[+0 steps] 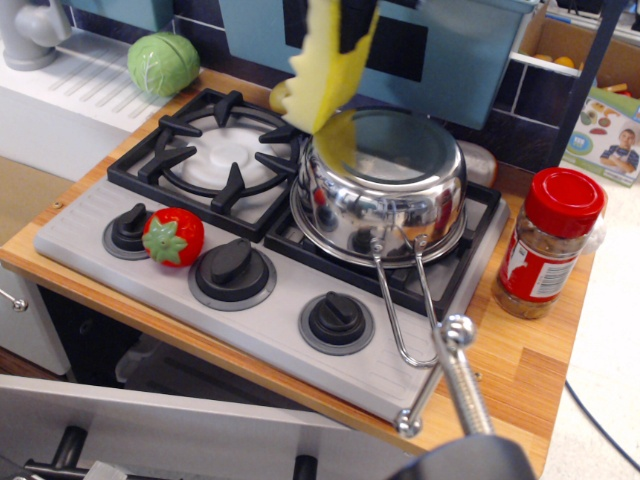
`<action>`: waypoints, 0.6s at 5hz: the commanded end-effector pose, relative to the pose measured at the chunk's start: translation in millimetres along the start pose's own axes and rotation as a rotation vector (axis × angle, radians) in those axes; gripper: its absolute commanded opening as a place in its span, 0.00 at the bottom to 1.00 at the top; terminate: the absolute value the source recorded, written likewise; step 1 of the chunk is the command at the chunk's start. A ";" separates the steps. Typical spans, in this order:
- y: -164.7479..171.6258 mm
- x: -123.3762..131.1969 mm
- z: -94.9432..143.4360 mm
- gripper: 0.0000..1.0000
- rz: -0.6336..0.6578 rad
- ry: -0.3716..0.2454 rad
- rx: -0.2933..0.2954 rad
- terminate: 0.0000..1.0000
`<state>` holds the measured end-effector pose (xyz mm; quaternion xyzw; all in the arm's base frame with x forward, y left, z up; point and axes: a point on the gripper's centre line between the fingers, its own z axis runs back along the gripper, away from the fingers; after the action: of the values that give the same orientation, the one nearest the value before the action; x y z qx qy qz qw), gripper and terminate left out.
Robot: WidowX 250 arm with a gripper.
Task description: Wipe pot with sponge
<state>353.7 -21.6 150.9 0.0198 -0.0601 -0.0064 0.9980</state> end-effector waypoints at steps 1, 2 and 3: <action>-27.9 -5.0 -9.2 0.00 -0.046 0.035 0.042 0.00; -37.8 -10.0 -6.5 0.00 -0.073 0.065 0.018 0.00; -55.9 -17.0 -1.4 0.00 -0.097 0.036 -0.022 0.00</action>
<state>335.4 -78.8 126.7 0.0107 -0.0114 -0.0569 0.9983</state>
